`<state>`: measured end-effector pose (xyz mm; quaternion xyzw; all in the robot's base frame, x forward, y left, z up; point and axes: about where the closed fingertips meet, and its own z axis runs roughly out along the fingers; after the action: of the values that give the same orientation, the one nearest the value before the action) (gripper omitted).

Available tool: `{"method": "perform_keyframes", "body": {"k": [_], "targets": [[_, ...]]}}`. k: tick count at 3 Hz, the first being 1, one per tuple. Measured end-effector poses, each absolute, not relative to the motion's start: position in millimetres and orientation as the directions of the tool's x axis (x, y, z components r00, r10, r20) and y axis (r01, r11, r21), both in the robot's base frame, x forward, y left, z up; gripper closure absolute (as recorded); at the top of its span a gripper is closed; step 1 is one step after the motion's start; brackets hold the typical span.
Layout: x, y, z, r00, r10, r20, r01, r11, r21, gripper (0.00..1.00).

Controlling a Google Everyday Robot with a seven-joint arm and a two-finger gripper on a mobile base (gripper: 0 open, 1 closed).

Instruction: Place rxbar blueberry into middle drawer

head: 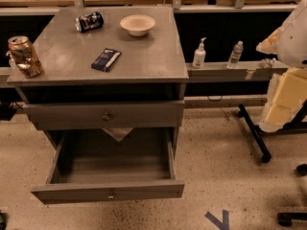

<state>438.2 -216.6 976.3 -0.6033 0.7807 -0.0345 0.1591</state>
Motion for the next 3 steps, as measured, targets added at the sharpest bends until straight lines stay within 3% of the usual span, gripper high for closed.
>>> {"method": "perform_keyframes", "body": {"k": [1,3], "targets": [[438.2,-216.5,976.3,-0.221,-0.953,-0.207,-0.931,0.270,-0.246,0.00],[539.5,-125.4,965.1,-0.039,-0.942,-0.334,-0.959,0.129,-0.253,0.00]]}}
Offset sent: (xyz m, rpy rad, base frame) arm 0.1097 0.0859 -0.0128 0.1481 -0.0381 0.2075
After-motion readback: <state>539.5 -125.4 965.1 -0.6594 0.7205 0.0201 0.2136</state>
